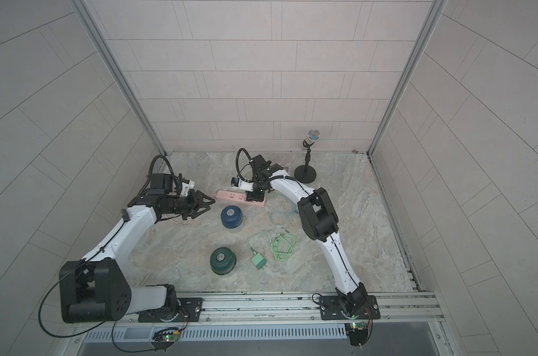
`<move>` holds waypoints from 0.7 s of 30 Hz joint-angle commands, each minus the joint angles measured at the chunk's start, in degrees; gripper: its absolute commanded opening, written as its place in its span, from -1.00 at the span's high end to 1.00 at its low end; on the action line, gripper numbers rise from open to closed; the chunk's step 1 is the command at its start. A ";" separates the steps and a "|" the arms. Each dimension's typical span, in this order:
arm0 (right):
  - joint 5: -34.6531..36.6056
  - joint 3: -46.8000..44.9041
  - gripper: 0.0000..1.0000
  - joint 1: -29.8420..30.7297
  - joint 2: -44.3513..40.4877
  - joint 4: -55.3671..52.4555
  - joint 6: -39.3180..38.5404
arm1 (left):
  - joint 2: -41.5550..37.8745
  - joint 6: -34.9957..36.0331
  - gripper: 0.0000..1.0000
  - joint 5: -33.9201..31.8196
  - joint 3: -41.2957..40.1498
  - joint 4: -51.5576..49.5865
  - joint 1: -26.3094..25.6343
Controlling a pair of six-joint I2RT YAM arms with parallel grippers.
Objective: Charge the cordless meat grinders
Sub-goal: Insert the plug into the socket.
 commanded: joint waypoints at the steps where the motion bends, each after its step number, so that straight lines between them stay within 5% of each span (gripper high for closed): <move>1: 9.57 -3.03 1.00 -1.36 2.86 -8.33 -3.75 | 0.25 2.43 0.10 1.04 1.27 -2.27 0.41; 10: 13.12 -6.09 0.92 -0.77 2.37 -9.39 -4.67 | 0.26 3.18 0.10 1.43 1.62 -3.34 0.50; 21: 6.27 0.95 0.78 -0.91 -0.40 -9.16 -0.37 | 0.26 3.54 0.10 1.79 0.98 -2.92 1.03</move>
